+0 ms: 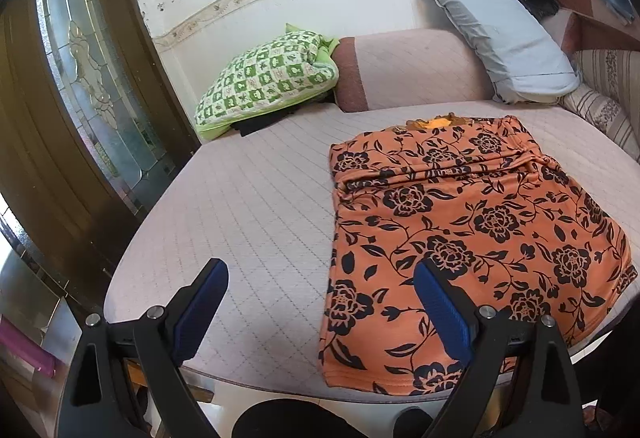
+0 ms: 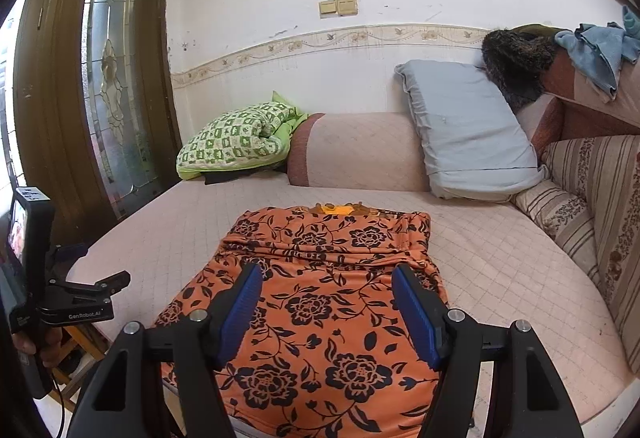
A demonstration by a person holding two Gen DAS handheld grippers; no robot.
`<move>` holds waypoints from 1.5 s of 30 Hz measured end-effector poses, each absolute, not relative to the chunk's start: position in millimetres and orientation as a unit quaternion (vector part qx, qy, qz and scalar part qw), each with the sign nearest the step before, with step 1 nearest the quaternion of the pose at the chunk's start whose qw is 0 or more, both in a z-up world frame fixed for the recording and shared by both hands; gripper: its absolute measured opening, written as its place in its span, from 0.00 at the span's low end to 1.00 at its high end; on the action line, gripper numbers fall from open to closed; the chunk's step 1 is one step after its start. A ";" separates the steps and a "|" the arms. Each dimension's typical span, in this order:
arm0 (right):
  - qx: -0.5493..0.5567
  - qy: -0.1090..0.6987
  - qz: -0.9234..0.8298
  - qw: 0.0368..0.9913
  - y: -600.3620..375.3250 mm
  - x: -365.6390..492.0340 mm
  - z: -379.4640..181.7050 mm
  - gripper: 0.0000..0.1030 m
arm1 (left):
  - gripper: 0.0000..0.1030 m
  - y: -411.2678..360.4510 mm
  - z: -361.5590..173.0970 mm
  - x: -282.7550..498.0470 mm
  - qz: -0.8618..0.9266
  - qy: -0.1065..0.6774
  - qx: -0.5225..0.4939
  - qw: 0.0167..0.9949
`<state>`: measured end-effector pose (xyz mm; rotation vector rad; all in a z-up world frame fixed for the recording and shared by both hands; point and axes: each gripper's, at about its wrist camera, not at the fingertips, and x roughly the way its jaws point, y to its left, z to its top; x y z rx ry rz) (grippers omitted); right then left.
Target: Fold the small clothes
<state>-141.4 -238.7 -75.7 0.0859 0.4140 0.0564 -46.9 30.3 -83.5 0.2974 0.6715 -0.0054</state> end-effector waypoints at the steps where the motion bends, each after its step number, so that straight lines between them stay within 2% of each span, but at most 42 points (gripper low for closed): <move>1: 0.044 0.206 0.029 0.977 -238.8 -141.8 -76.7 0.68 | 0.91 31.4 -83.0 -48.0 -0.002 0.327 0.144 0.934; 12: 0.080 0.203 0.027 0.975 -249.1 -147.2 -74.3 0.68 | 0.91 28.1 -77.6 -48.9 -0.017 0.326 0.125 0.937; 22: 0.089 0.210 0.042 0.973 -238.4 -138.9 -79.2 0.68 | 0.91 -9.6 -44.0 -52.7 -0.072 0.290 0.098 0.949; 30: 0.098 0.229 0.032 0.968 -247.0 -134.8 -97.4 0.68 | 0.91 -12.2 -61.1 -52.7 -0.065 0.306 0.118 0.942; 38: 0.138 0.218 0.021 0.966 -264.8 -130.5 -84.2 0.68 | 0.91 -14.3 -54.5 -41.8 -0.055 0.293 0.137 0.945; 43: 0.125 0.201 0.015 0.971 -271.7 -131.4 -75.5 0.68 | 0.91 -11.6 -36.9 -42.6 -0.063 0.277 0.096 0.954; 45: 0.133 0.208 0.007 0.969 -276.8 -127.6 -78.9 0.68 | 0.95 -8.8 -43.0 -44.0 -0.056 0.279 0.106 0.953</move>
